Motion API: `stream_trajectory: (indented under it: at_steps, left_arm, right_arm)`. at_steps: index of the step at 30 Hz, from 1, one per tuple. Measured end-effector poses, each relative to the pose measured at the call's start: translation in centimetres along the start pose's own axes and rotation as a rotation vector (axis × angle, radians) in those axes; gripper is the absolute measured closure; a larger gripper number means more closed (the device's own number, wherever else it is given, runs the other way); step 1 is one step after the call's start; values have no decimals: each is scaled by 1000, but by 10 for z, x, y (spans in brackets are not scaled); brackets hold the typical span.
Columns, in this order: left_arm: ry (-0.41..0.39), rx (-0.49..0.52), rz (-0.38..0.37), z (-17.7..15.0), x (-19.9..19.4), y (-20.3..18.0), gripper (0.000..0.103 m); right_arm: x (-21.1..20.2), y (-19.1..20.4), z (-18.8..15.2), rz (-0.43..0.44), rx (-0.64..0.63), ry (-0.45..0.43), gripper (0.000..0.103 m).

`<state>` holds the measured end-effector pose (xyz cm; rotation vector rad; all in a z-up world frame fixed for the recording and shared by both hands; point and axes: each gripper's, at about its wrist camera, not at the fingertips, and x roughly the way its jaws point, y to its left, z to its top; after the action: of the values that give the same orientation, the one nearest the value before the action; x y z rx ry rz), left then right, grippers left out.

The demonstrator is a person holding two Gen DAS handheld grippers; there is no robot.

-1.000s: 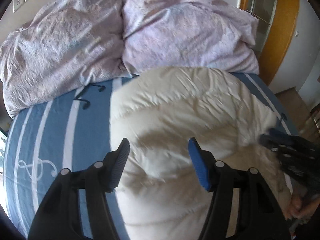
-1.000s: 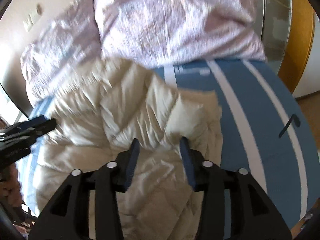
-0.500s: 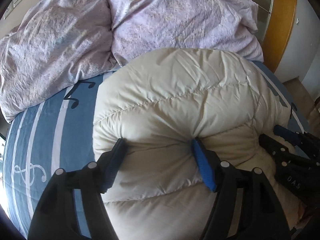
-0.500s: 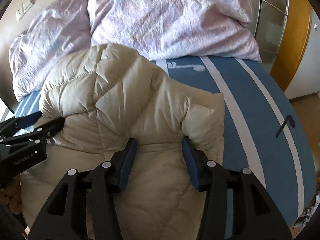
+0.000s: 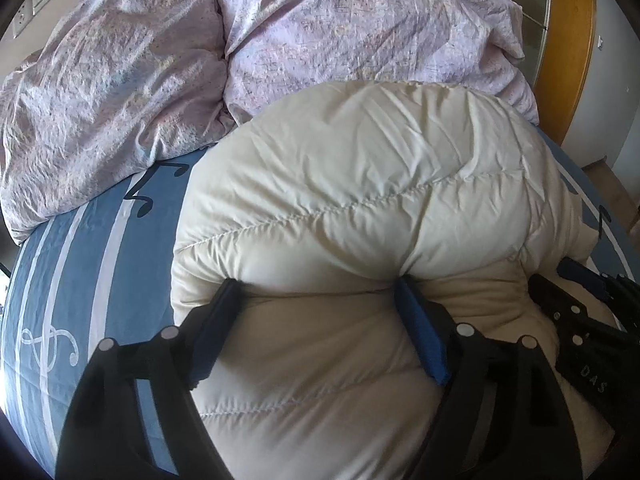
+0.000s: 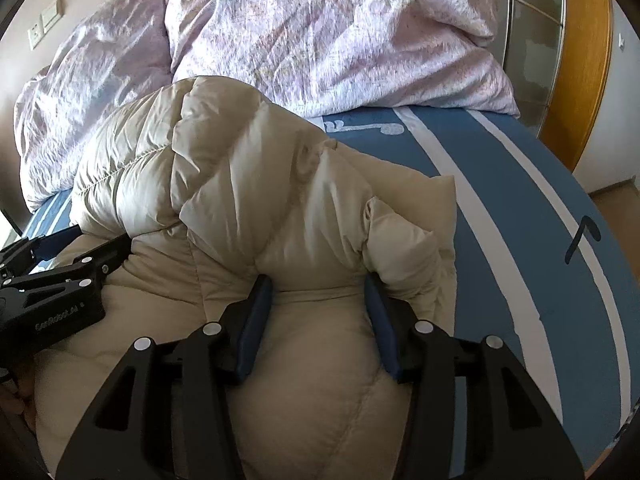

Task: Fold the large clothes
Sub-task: 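Hold the folded jacket bundle closed with both grippers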

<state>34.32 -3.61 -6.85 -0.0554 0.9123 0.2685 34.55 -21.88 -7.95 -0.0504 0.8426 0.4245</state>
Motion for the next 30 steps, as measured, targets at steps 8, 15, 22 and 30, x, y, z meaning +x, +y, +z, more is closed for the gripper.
stream_trajectory:
  at_steps: [8,15,22,30]
  left_arm:
    - [-43,-30,3,-9,5,4,17]
    - [-72,-63,-8,-17,9,7,13]
    - [-87,-85,-11,-21,11,9,10]
    - [-64,-106,-18,-20,17,13,6]
  right_arm:
    - [0,5,-8,-31,-16,-63,52]
    - [1,7,-7,-48,-27,-73,51]
    - [3,11,-8,-69,-40,-70,51]
    - [5,13,-8,-78,-40,-63,51]
